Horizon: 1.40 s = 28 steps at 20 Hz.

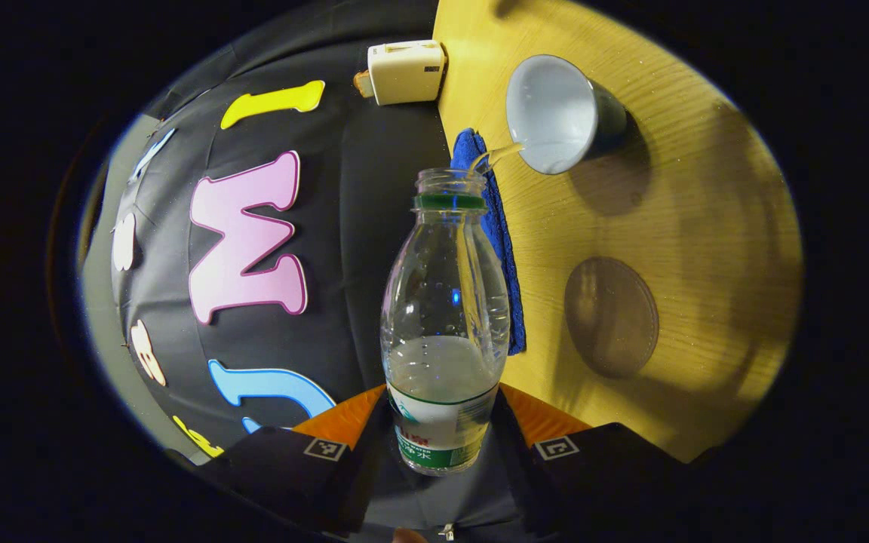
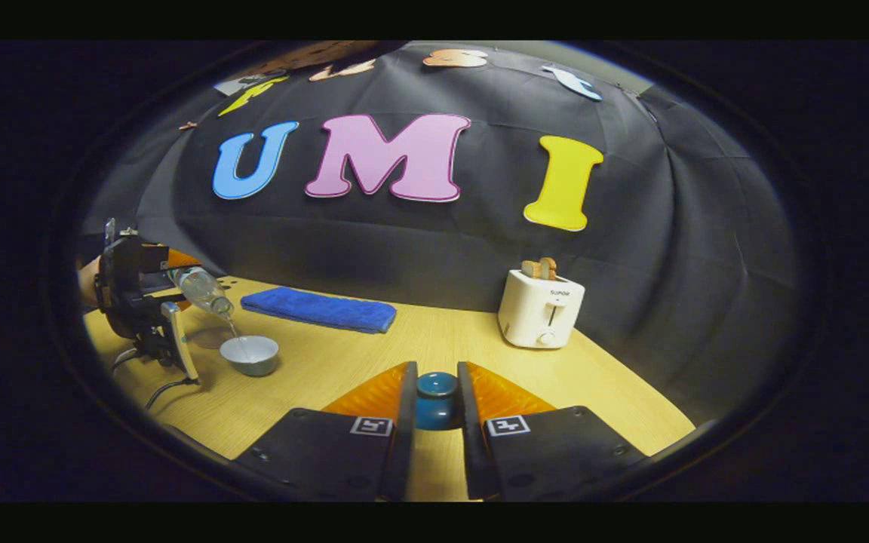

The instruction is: Open the teacup lid with one hand, grasp the water bottle and pour water into the teacup with the other hand; after pouring, place the water bottle on the coaster and then close the teacup lid.

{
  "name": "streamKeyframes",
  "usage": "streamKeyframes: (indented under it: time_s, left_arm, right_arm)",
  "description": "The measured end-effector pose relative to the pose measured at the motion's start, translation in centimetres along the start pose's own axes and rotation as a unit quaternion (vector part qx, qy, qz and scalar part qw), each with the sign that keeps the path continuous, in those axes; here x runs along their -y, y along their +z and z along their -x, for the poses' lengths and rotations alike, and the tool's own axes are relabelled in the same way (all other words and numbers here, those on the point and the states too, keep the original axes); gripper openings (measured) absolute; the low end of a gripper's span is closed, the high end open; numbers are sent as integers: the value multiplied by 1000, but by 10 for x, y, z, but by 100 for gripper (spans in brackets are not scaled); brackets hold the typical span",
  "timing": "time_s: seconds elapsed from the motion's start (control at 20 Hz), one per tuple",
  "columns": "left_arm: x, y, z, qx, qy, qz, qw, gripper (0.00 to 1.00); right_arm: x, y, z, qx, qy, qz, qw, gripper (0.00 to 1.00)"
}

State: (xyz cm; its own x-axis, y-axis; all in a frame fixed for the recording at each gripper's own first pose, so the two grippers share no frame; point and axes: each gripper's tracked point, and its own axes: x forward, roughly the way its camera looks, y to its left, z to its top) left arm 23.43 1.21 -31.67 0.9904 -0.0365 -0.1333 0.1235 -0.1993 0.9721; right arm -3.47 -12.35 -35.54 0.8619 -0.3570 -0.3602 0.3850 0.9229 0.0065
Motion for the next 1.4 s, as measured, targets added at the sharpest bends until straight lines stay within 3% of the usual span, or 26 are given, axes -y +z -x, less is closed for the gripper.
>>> streamKeyframes:
  time_s: [0.1, 0.15, 0.9, 0.95, 1.1, 1.15, 1.2, 1.25, 1.4]
  left_arm:
    - [-3, 0, -1, 2, 3, -6, 1000, 75]
    - [-3, 1, -1, 3, 5, -8, 1000, 75]
    - [-32, 2, -11, 32, 43, -62, 997, 75]
    - [-34, 4, -13, 35, 47, -68, 996, 75]
    - [-44, 6, -14, 47, 63, -86, 993, 75]
    - [-49, 7, -15, 52, 73, -93, 992, 75]
    - [-54, 7, -15, 57, 82, -98, 990, 75]
    - [-57, 8, -16, 61, 90, -102, 989, 75]
    - [-65, 8, -17, 70, 102, -110, 986, 75]
  right_arm:
    - [2, 0, 1, 1, -1, -2, 1000, 30]
    - [2, 0, 0, 2, -3, -2, 1000, 35]
    - [6, -1, 3, 3, -7, 10, 1000, 35]
    - [7, 0, 3, 4, -8, 11, 1000, 30]
    - [8, 3, 4, 7, -10, 6, 1000, 35]
    - [9, 3, 4, 8, -12, 6, 1000, 25]
    - [9, 4, 3, 10, -13, 8, 1000, 35]
    - [10, 4, 4, 10, -13, 10, 1000, 30]
    - [9, 6, 5, 14, -14, 11, 1000, 30]
